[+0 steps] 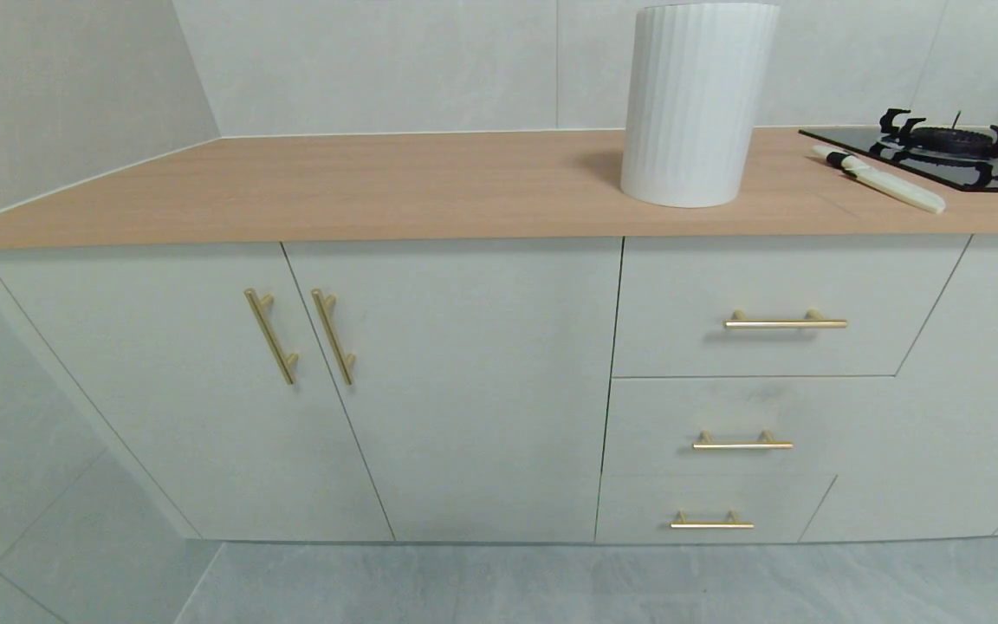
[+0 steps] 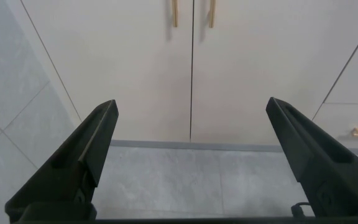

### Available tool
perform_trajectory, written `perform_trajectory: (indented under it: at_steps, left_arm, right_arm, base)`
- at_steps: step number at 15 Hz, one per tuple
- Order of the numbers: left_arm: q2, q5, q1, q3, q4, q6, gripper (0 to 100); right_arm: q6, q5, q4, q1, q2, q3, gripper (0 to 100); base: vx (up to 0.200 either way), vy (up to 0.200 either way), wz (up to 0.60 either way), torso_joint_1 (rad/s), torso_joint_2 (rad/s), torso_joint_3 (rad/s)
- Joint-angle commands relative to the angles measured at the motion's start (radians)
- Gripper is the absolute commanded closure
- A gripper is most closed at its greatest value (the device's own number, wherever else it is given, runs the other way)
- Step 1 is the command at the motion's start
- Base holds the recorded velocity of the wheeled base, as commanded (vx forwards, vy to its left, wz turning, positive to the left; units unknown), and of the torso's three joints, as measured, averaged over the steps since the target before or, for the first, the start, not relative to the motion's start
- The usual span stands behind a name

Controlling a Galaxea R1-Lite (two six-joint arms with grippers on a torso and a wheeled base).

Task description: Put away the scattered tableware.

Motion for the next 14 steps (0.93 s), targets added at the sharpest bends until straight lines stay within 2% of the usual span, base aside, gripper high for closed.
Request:
perform_trajectory:
  at_steps: [1, 12, 14]
  left_arm:
    - [0.000, 0.000, 0.000, 0.000, 0.000, -0.001, 0]
    - [0.000, 0.000, 0.000, 0.000, 0.000, -0.004, 0]
    - [0.000, 0.000, 0.000, 0.000, 0.000, -0.006, 0]
  right_arm:
    - [0.000, 0.001, 0.001, 0.000, 0.002, 0.000, 0]
    - [0.000, 0.001, 0.001, 0.000, 0.002, 0.000, 0]
    - [0.000, 0.001, 0.001, 0.000, 0.002, 0.000, 0]
  base:
    - [0.200, 0.000, 0.00, 0.007, 0.00, 0.007]
    - [0.200, 0.000, 0.00, 0.006, 0.00, 0.002]
    - [0.000, 0.000, 0.00, 0.000, 0.00, 0.000]
